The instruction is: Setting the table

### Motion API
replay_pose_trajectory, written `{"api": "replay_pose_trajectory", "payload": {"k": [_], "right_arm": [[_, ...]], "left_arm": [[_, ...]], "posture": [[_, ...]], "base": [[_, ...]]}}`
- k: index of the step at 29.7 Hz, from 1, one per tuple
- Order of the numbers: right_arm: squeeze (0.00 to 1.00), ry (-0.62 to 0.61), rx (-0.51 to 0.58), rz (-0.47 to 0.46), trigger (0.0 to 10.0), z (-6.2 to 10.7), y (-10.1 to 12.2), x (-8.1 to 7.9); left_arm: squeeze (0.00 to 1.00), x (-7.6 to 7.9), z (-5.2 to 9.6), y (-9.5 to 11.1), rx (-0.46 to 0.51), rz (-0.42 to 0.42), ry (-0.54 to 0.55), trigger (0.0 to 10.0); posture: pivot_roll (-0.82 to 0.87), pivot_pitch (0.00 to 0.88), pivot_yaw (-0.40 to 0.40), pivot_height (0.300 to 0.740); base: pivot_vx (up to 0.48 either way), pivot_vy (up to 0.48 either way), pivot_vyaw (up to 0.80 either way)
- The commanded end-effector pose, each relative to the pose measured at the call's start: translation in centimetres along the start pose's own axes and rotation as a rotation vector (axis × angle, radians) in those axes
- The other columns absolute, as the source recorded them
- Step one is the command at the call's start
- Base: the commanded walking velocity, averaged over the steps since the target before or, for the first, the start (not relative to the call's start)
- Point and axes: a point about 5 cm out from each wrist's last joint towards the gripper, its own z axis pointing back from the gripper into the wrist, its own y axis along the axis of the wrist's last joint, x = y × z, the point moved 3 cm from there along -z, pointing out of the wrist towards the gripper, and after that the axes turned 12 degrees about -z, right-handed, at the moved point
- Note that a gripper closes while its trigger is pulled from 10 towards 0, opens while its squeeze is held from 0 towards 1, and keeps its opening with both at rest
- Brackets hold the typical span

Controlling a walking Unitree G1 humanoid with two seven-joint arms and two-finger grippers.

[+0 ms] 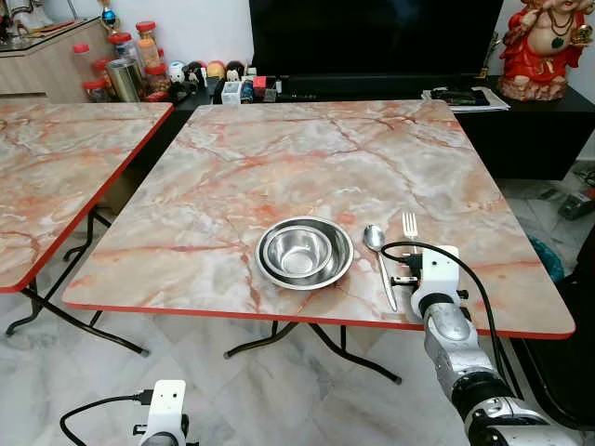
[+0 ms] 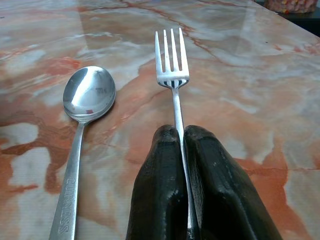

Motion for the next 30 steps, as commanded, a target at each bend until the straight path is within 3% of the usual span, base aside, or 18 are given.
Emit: {"api": "replay_pose_trajectory", "payload": {"k": [1,10,30], "right_arm": [[0.00,-0.027,-0.069,-0.017,10.0,0.45,-1.75,0.48],[0.00,-0.005,-0.106,-0.125,10.0,0.49,-2.34,0.16],[0.00,0.040,-0.119,-0.073,10.0,0.17,-1.76,-0.47]], "left_arm": [[0.00,-0.62,0.05,-0.45,-0.014,-0.006,0.005,10.0],[0.00,-0.67,0.04,-0.43,-0.015,-0.008,0.004,10.0],[0.00,-0.43,0.07,-0.53,-0.017,-0.006,-0.003,10.0]], "posture": [[-0.01,0.000,0.060,0.740],[-0.01,0.000,0.062,0.740],[-0.01,0.000,0.057,0.740]], "base": [[0.000,0.000,0.00],[0.000,0.000,0.00],[0.000,0.000,0.00]]}}
